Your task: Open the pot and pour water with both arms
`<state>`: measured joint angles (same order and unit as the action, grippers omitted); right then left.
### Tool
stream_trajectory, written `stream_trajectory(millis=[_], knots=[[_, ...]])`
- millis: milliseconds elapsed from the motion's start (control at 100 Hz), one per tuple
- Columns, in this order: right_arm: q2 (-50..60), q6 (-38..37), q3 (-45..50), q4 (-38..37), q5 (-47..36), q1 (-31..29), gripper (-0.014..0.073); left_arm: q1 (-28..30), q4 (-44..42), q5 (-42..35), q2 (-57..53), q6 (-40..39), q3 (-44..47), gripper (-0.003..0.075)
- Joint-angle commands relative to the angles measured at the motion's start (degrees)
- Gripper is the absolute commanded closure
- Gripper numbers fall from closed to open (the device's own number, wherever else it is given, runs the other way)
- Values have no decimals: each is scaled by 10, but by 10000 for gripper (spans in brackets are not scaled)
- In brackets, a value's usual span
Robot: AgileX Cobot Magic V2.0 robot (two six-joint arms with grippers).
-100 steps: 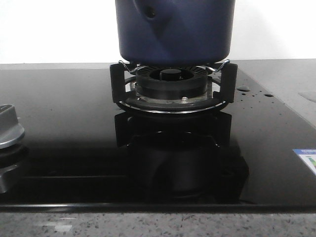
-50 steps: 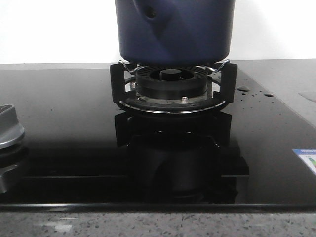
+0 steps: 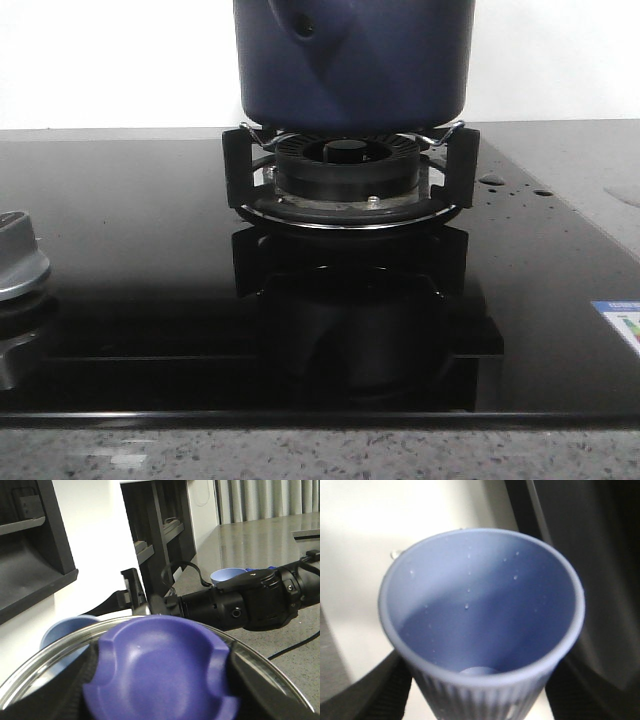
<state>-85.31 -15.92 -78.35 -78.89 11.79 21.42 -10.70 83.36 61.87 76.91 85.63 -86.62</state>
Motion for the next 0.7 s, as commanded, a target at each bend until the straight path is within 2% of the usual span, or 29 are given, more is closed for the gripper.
stream_trajectory(millis=[0, 110, 230, 430, 540, 690], knots=[[34, -75, -16, 86, 84, -1, 461, 1, 63, -13, -17, -6, -22, 530], [58, -79, -4, 195, 139, -10, 461, 1, 63, -14, -16, -6, -22, 530], [112, -89, 64, 271, 88, -48, 461, -4, 62, -14, -14, -6, -22, 530], [225, -176, 251, 275, -71, -169, 461, -23, 57, -14, 0, -6, -22, 530], [267, -196, 355, 276, -154, -241, 461, -32, 57, -14, 12, -6, -22, 530], [285, -207, 461, 294, -240, -302, 461, -44, 57, -16, 32, -5, -22, 530]])
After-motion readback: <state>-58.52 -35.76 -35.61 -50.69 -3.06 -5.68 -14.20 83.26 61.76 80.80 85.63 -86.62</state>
